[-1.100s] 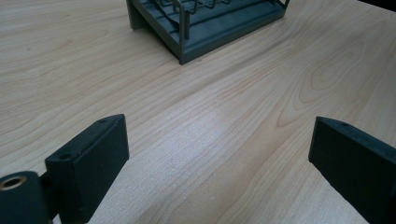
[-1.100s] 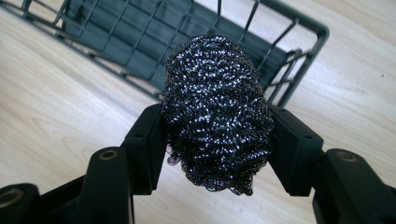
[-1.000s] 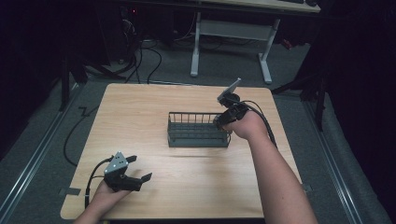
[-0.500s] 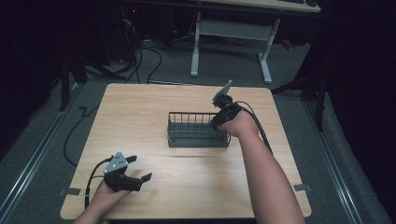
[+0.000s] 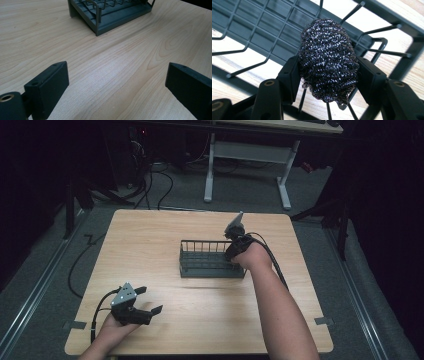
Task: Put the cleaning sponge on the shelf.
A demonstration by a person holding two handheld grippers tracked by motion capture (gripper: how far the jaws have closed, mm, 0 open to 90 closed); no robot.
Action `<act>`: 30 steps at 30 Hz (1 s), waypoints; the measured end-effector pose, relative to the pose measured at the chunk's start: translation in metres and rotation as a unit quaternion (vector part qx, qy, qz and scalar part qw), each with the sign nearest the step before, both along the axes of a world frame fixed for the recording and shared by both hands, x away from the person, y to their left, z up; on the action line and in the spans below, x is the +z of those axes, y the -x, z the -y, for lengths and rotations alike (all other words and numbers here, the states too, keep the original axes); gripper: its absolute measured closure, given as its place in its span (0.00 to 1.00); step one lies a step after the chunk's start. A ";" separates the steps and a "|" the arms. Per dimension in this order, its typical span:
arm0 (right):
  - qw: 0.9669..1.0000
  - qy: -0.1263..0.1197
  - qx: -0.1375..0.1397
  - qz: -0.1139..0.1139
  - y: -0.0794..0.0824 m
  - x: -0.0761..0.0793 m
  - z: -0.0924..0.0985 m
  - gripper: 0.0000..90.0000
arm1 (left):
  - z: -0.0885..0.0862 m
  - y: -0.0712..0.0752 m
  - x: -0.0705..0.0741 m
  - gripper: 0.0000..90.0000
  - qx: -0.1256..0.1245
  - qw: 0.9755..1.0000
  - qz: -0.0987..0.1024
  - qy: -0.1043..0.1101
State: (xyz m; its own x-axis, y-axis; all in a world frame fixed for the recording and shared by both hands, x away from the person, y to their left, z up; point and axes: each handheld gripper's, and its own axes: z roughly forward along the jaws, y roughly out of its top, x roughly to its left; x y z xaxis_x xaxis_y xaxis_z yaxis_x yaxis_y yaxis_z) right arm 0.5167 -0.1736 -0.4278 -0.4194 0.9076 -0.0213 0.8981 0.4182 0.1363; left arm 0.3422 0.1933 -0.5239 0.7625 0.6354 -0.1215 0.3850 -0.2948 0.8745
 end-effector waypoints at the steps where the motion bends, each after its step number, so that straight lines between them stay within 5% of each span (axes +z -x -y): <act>1: 1.000 -0.002 -0.001 -0.002 0.000 -0.002 0.000 0.46 | 0.000 0.000 0.000 0.06 0.000 1.000 0.000 0.000; 12: 0.999 -0.029 -0.006 0.011 0.001 0.009 0.001 0.35 | 0.000 0.000 0.000 0.06 0.001 1.000 0.000 0.000; 30: 0.998 -0.049 -0.016 0.044 0.019 0.043 0.014 0.34 | 0.001 -0.001 -0.001 0.06 -0.001 1.000 0.000 -0.004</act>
State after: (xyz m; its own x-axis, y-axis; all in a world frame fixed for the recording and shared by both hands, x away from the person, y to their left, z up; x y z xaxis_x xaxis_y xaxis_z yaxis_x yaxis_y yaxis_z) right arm 0.4978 -0.1874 -0.3852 -0.3914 0.9197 0.0320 0.8930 0.3712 0.2544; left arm 0.3429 0.1920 -0.5247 0.7642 0.6345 -0.1161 0.3839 -0.3028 0.8723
